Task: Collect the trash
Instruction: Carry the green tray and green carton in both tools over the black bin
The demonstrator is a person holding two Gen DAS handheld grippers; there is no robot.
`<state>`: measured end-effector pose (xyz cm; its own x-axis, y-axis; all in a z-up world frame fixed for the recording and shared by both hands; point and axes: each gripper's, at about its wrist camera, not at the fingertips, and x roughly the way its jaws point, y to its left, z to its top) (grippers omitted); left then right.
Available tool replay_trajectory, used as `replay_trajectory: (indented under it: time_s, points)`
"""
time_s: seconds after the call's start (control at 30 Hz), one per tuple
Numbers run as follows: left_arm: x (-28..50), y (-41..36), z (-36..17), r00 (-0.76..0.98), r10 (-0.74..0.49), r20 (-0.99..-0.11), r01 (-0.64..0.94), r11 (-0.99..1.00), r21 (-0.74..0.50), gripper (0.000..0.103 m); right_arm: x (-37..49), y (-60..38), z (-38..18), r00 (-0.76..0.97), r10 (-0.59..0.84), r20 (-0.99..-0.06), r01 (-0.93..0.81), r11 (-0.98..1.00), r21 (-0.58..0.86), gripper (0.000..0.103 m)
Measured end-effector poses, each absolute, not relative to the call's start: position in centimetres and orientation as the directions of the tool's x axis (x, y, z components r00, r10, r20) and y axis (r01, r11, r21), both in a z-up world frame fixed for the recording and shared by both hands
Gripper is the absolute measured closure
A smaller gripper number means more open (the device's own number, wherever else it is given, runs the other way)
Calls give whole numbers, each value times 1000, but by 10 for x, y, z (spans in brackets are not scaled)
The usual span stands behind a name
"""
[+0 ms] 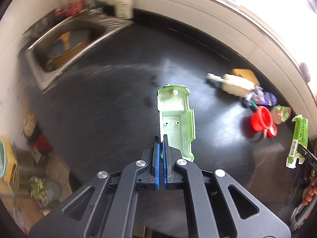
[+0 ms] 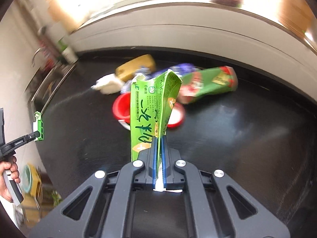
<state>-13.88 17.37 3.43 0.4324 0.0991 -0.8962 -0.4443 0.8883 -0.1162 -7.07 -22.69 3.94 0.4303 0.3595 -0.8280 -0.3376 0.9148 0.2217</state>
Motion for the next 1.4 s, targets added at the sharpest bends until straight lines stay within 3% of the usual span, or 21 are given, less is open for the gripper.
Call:
replay_trajectory:
  time_s: [0.5, 0.83, 1.1, 1.4]
  points:
    - [-324, 269, 25, 324, 247, -913, -776, 622, -107, 101, -132, 13, 49, 131, 551, -824, -782, 569, 255, 98]
    - [-424, 296, 15, 269, 281, -921, -893, 430, -129, 101, -238, 124, 28, -58, 507, -860, -939, 265, 220, 98]
    - [-446, 315, -54, 230, 213, -949, -928, 340, -149, 101, -309, 173, -40, -168, 400, -901, -959, 145, 243, 98]
    - [-457, 333, -173, 266, 97, -959, -940, 246, -236, 101, -360, 218, -136, -132, 266, -955, -983, 91, 161, 98]
